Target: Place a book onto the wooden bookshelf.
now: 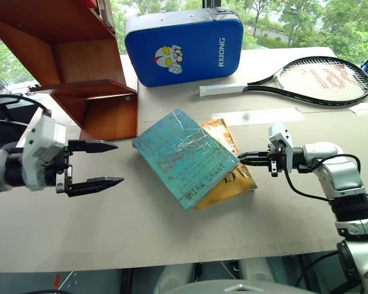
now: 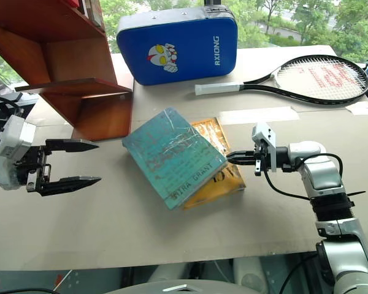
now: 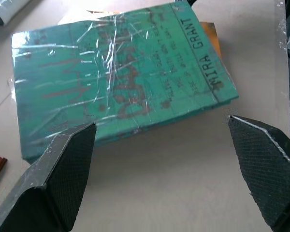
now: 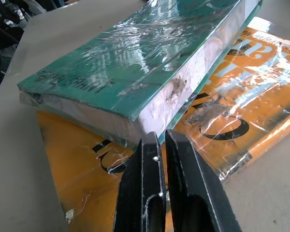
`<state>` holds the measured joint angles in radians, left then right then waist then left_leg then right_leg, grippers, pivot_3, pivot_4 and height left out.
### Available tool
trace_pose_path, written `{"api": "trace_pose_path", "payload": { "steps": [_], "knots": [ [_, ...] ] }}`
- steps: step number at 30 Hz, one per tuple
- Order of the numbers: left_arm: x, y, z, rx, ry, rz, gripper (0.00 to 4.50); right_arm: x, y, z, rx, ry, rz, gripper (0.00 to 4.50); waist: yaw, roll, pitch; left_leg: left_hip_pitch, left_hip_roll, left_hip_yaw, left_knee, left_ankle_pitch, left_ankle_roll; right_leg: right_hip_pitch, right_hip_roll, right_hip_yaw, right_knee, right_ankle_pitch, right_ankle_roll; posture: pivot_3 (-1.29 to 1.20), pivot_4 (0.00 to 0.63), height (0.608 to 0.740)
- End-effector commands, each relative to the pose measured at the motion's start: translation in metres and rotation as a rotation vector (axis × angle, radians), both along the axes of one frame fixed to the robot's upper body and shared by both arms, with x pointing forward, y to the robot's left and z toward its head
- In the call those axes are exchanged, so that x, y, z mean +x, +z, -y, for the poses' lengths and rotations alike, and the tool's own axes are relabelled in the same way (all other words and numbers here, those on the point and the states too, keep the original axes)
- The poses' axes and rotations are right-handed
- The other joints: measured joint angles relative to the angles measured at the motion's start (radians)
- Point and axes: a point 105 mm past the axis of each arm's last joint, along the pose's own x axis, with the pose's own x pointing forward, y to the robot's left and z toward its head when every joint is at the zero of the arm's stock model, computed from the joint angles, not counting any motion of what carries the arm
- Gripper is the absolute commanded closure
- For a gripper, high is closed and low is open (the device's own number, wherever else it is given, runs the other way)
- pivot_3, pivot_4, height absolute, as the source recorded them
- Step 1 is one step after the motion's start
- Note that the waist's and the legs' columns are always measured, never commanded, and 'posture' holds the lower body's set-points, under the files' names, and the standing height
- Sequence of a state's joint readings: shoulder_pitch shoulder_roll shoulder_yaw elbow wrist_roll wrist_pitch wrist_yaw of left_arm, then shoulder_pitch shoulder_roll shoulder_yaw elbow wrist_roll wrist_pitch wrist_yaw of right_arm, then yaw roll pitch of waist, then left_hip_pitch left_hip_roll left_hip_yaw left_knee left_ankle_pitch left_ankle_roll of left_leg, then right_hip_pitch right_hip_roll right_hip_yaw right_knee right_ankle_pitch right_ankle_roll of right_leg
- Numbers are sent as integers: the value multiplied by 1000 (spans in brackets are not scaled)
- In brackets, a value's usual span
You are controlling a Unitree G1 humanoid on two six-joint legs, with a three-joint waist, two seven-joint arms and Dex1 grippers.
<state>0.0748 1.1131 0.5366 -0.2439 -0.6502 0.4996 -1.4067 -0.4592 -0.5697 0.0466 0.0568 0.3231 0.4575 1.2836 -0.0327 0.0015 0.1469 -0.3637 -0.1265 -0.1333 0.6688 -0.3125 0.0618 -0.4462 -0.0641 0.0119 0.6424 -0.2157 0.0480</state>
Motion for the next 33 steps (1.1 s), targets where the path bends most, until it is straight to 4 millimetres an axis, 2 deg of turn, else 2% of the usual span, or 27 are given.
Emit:
{"api": "trace_pose_path", "payload": {
  "steps": [1,5,7,8,10,12,15,16,19,26,32,33],
  "knots": [
    [-3,5,0,-83,71,7,0,3,26,18,46,-86,111,4457,2,0,0,0,0,0,0,0,0,0,0,0,0,0,0,0,150,740],
    [-1,-23,2,-201,243,-87,0,-4,45,34,126,-127,140,4457,3,1,0,0,0,0,0,0,0,0,0,0,0,0,0,0,150,740],
    [-2,-42,17,-276,320,-147,0,-20,54,40,158,-98,114,3954,5,0,0,0,0,0,0,0,0,0,0,0,0,0,0,0,150,740],
    [-2,-52,23,-294,362,-171,0,-27,57,43,166,-84,103,3651,12,0,-1,0,0,0,0,0,0,0,0,0,0,0,0,0,150,740],
    [-3,-69,37,-351,434,-243,0,-40,64,46,170,-77,95,2724,22,-1,-1,0,0,0,1,0,0,1,0,1,0,0,0,0,150,740],
    [-6,-77,51,-405,457,-312,0,-52,68,47,172,-70,82,1870,31,-1,-1,1,0,0,1,0,0,2,0,1,0,0,0,0,150,740],
    [-3,-91,67,-580,551,-501,0,-73,71,50,141,-52,76,415,46,-3,-3,2,0,0,3,0,0,3,0,0,2,1,0,0,150,740],
    [-3,-99,71,-570,568,-550,0,-78,72,51,134,-54,78,197,50,-3,-3,3,0,0,3,0,0,4,0,0,2,1,0,0,150,740],
    [8,-112,74,-599,644,-635,0,-87,77,53,129,-72,89,197,54,-3,-4,5,0,0,4,0,0,6,0,0,3,1,-1,0,150,740],
    [37,-109,106,-829,621,-820,0,-94,89,53,144,-107,89,197,71,-4,-6,13,0,0,6,-1,0,15,0,0,3,2,-1,0,150,740],
    [46,-108,113,-923,634,-948,0,-94,94,52,149,-127,97,197,74,-6,-6,14,0,0,6,0,0,15,0,0,3,2,-1,0,150,740],
    [46,-107,115,-938,631,-965,535,-94,94,52,149,-131,101,0,74,-6,-6,14,0,0,6,0,0,15,0,1,3,2,-1,0,150,740]
  ]
}}
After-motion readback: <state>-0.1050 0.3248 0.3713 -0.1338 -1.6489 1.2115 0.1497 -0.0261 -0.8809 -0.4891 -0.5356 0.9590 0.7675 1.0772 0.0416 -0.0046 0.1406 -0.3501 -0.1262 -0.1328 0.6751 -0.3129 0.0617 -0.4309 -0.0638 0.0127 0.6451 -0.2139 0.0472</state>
